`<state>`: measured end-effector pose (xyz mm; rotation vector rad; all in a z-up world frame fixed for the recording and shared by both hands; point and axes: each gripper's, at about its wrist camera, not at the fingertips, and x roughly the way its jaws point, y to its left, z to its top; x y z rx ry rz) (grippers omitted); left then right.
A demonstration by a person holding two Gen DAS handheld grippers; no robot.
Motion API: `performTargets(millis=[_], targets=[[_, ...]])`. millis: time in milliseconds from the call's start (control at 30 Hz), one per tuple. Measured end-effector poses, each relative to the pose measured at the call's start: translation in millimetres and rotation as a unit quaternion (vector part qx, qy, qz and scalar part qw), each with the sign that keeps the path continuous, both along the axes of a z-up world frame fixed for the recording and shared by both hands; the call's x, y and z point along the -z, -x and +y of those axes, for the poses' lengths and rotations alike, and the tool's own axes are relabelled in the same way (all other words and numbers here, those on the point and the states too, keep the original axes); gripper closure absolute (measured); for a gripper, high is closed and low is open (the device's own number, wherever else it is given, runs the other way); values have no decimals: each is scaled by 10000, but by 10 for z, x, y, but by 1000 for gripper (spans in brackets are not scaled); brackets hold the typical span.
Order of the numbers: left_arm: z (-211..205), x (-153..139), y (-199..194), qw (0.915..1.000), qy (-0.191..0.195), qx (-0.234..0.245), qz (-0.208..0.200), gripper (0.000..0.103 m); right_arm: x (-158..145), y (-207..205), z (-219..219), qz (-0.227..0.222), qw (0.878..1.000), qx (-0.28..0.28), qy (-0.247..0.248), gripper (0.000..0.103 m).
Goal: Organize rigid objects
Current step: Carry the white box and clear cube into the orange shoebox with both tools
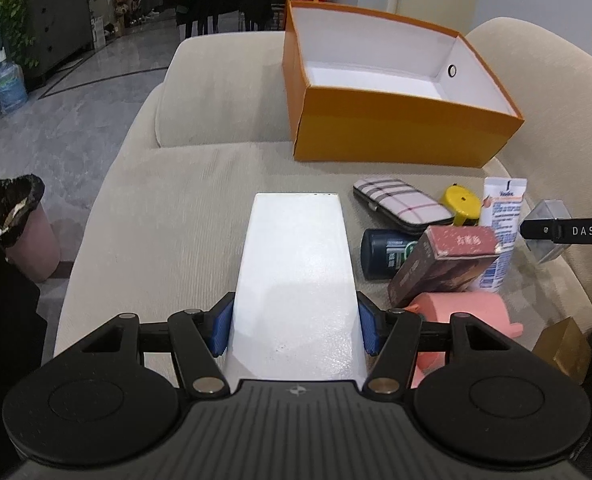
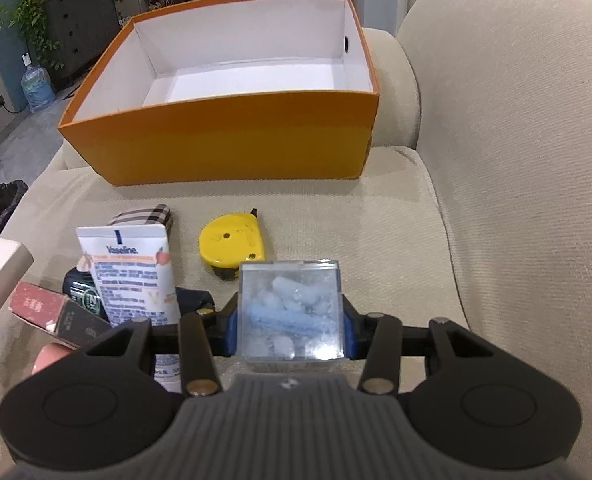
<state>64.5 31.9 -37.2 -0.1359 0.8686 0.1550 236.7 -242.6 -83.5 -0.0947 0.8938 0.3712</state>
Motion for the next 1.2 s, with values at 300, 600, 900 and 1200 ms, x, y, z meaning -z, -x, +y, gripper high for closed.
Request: performTargets(millis=[300,600,900,1200], targets=[[-55,-249,-141,9995,-197,175,-171,34,-209,23,-59,-205,9998,13,-81,57],[-110,-395,-413,9987,-232,381,-229,34,-443,-81,25,-418,9989,-145,-160,57],[-192,-568,-920,9964,-388,686,-303,34,-611,-308,171,-594,9976,-275,-219,57],[-264,-626,-1437,9943,-452,899,-366,34,-749,-644,448,-784,9956,-457,-222,57]])
